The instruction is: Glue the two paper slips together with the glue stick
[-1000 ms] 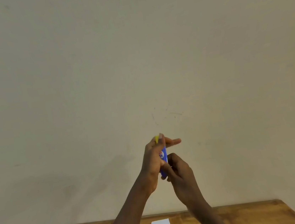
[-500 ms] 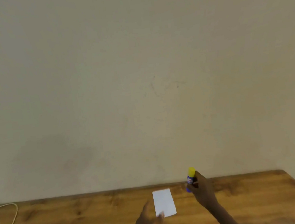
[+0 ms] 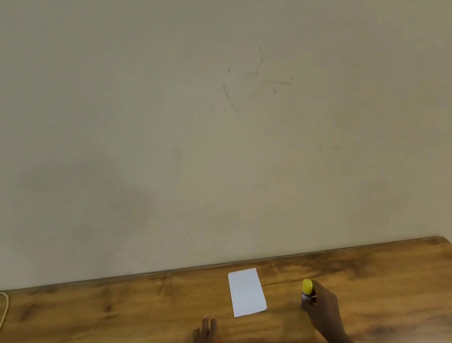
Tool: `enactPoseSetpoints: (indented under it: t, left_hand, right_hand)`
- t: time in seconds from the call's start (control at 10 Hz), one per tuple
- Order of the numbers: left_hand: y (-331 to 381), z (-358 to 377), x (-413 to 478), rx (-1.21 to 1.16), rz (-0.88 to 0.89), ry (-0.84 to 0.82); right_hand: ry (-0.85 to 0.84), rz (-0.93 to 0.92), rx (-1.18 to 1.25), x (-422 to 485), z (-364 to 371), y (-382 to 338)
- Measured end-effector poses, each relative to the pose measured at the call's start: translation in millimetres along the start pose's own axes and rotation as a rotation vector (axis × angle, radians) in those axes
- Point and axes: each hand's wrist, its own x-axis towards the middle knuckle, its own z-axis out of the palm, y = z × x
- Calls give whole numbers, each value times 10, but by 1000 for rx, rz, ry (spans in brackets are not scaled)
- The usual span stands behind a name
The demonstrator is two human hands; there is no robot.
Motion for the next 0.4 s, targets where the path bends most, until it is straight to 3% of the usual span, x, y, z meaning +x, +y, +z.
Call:
enactPoseSetpoints:
  t: [0.4]
  left_hand:
    - [19, -22, 118, -16, -52, -6]
  right_hand:
    - [-77, 58, -103, 90, 49, 124]
